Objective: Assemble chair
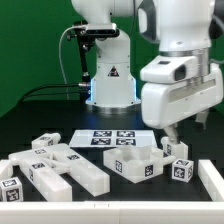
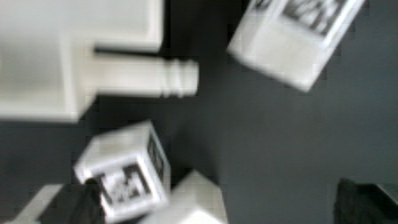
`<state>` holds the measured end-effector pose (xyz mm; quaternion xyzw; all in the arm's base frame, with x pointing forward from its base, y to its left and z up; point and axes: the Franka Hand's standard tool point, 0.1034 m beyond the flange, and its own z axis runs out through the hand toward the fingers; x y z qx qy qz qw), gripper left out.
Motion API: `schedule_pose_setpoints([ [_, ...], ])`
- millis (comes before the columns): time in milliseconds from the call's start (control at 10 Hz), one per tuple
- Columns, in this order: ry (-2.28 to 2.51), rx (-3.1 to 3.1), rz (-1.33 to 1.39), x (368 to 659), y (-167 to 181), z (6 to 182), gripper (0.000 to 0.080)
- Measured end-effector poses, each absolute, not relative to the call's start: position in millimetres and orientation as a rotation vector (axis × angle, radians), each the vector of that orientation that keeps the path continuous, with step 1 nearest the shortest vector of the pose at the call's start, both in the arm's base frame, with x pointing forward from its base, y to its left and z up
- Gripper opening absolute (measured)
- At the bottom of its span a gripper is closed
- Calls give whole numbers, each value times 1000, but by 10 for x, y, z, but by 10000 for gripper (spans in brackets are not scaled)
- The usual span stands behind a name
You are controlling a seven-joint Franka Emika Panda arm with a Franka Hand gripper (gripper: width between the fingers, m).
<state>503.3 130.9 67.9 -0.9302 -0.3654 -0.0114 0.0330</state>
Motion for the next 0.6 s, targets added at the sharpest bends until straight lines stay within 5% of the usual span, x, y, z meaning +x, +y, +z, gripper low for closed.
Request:
schedule_pose_setpoints([
  [300,-1124,-2860,-33,5037,1254,635,649],
  [600,-1257,-2797,-32,5415,1146,494,649],
])
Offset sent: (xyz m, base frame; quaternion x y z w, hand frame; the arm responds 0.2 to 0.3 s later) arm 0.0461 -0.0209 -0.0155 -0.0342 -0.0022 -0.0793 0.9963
